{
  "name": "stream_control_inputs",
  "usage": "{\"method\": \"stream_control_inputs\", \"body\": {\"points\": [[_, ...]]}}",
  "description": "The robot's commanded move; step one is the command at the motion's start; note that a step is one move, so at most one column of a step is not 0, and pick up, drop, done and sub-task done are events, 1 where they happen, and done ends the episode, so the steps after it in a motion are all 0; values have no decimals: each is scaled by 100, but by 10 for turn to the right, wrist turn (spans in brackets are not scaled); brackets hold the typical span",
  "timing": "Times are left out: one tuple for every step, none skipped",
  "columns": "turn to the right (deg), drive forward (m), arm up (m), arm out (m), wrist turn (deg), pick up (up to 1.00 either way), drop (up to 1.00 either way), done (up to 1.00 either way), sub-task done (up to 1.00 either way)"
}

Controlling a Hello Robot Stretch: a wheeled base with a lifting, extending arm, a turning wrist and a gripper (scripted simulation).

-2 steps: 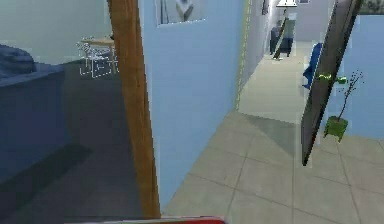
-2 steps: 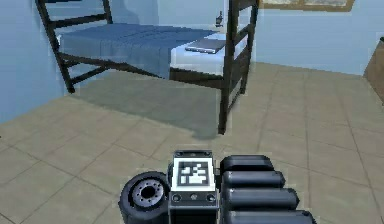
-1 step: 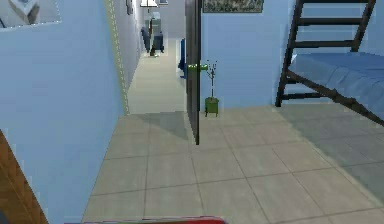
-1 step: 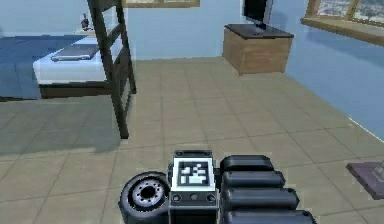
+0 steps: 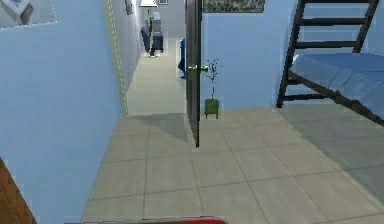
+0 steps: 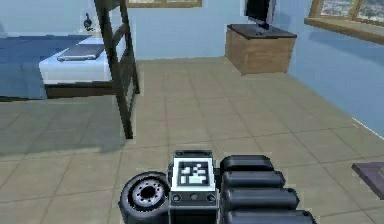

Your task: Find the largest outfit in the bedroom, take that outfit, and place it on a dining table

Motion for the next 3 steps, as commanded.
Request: {"method": "stream_control_inputs", "body": {"points": [[-450,0,0,0,0,0,0,0,0],[-330,0,0,0,0,0,0,0,0],[0,85,0,0,0,0,0,0,0]]}}
